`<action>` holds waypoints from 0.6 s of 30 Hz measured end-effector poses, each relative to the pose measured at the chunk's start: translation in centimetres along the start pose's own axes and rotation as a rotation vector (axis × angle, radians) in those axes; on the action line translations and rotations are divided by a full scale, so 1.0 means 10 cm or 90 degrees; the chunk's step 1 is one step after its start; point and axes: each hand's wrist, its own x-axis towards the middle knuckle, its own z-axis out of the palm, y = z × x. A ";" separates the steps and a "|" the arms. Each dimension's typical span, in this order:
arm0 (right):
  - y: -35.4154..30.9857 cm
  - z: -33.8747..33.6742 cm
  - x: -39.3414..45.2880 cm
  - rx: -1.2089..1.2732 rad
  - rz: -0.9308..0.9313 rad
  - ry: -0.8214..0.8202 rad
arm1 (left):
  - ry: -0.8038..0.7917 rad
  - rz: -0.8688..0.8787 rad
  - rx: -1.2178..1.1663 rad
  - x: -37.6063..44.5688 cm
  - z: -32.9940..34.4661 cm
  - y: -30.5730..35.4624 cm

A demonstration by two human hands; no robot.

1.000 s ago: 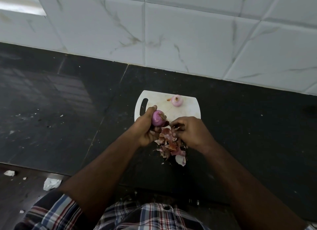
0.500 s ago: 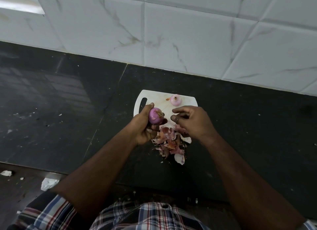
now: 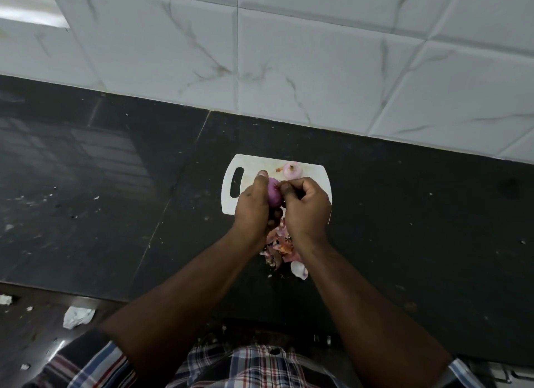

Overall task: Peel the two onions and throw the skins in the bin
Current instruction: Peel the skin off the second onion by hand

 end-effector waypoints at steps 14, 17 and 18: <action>-0.13 -0.04 0.04 0.402 0.406 -0.016 | -0.037 0.029 -0.002 -0.02 -0.06 0.01; -0.08 -0.20 0.15 0.475 0.366 -0.015 | -0.028 0.027 -0.049 0.00 -0.12 0.03; -0.04 -0.25 0.16 0.401 0.291 -0.064 | -0.030 0.037 -0.034 0.01 -0.16 0.04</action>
